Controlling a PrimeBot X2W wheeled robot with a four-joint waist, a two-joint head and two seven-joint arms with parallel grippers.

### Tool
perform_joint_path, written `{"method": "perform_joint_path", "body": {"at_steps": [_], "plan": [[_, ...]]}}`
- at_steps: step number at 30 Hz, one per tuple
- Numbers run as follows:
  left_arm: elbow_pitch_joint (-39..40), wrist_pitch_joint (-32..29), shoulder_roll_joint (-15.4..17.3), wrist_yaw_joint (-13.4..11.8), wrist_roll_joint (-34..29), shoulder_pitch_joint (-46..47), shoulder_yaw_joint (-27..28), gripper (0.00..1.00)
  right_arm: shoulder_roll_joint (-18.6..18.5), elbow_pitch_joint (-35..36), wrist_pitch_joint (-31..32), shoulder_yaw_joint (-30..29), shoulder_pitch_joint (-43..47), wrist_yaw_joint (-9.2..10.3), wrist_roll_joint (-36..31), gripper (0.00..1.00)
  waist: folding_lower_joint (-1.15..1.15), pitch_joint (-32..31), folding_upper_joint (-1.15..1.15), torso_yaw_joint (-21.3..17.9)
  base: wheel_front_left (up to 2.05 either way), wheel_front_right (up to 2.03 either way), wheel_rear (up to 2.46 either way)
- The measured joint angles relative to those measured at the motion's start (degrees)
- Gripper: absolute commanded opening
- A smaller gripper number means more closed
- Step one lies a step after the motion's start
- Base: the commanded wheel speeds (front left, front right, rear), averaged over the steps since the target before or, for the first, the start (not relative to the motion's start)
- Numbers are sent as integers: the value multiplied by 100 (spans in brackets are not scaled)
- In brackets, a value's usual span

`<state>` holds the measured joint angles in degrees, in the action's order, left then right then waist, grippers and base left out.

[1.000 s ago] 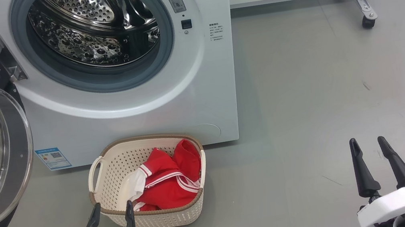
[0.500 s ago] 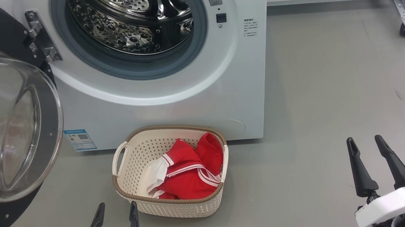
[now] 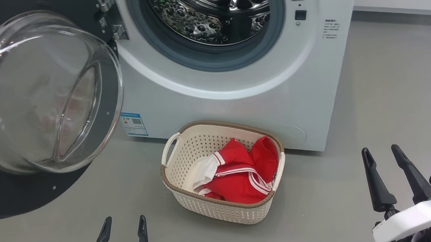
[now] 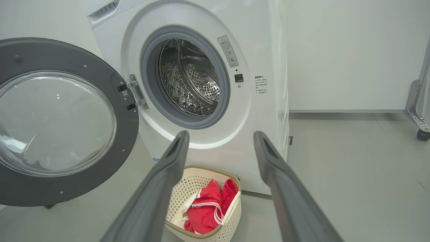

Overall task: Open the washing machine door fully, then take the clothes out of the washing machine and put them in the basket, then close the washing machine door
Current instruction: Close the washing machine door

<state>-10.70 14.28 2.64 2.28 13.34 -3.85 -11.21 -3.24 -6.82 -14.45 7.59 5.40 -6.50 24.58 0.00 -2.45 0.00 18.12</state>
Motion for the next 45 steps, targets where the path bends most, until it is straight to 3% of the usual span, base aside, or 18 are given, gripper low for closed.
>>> {"method": "perform_joint_path", "body": {"at_steps": [17,45], "plan": [[157,0,52,-91,-41,-35,244,100,55,30,0,441,-29,-48,34,100,0,-5,0,1014,0,0,0],[413,0,48,-146,-40,-231,402,100,53,-145,0,613,-270,-48,62,100,0,159,0,1152,0,0,0]]}}
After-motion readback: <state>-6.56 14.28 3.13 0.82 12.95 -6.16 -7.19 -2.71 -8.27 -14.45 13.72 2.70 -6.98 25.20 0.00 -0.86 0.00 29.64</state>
